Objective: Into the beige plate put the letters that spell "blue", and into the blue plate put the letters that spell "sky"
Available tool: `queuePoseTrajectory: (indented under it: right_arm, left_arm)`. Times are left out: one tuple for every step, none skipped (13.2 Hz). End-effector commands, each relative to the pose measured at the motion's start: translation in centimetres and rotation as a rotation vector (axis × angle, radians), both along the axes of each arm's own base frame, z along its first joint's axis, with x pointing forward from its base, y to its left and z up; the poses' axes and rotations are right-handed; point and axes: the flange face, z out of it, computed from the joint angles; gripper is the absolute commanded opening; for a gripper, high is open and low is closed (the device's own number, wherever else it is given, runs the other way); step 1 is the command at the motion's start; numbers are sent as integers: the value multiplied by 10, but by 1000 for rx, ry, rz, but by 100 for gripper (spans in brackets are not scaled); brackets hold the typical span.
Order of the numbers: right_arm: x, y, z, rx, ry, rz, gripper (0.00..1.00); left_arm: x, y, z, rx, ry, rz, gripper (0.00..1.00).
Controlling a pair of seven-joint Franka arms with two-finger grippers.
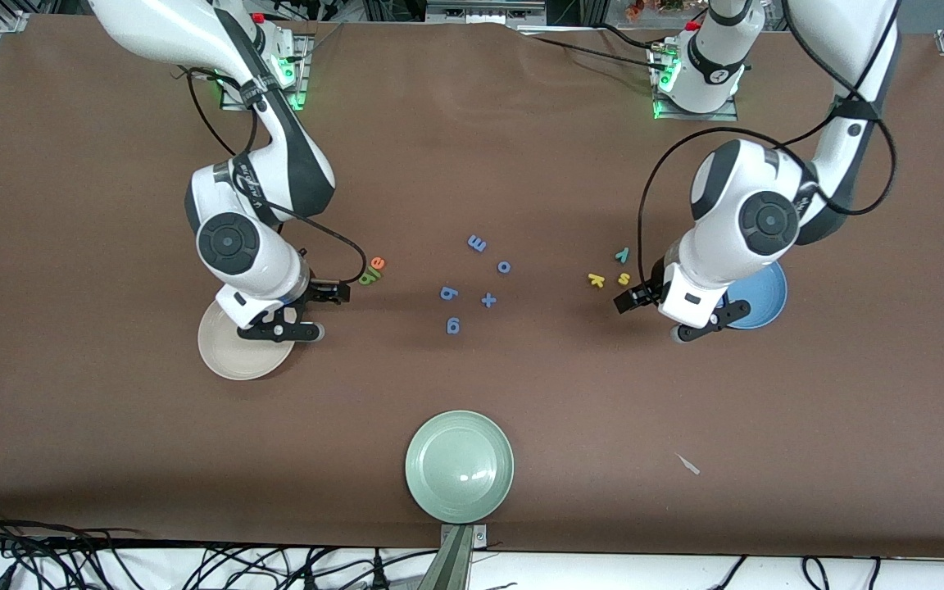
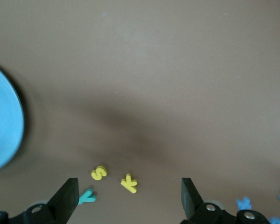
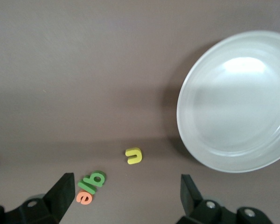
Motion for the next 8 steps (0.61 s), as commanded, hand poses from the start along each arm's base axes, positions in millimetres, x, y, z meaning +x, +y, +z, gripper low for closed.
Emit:
queuePoseTrajectory:
  right_arm:
    - [-25, 3, -18, 6, -4, -29, 100]
    - [-32, 2, -29, 5, -11, -46, 100]
    - [-39, 2, -39, 6, -19, -48, 100]
    - [-44, 2, -47, 6, -26, -43, 100]
    - [-49, -1, -55, 5, -34, -41, 100]
    - [-52, -3, -60, 9, -46, -38, 100]
    - [-53, -3, -63, 14, -62, -32, 100]
    - [-54, -5, -67, 15, -70, -25, 100]
  left_arm:
    - [-12, -17, -18, -6, 23, 117, 97]
    - [-14, -21, -30, 2, 46, 163, 97]
    - [-19, -33, -41, 11, 59, 175, 97]
    - [-29, -50, -50, 18, 68, 176, 96]
    - [-33, -51, -54, 25, 78, 214, 91]
    - [-34, -50, -55, 26, 78, 225, 90]
    - [-35, -54, -57, 22, 69, 229, 87]
    - [-39, -59, -71, 19, 64, 236, 84]
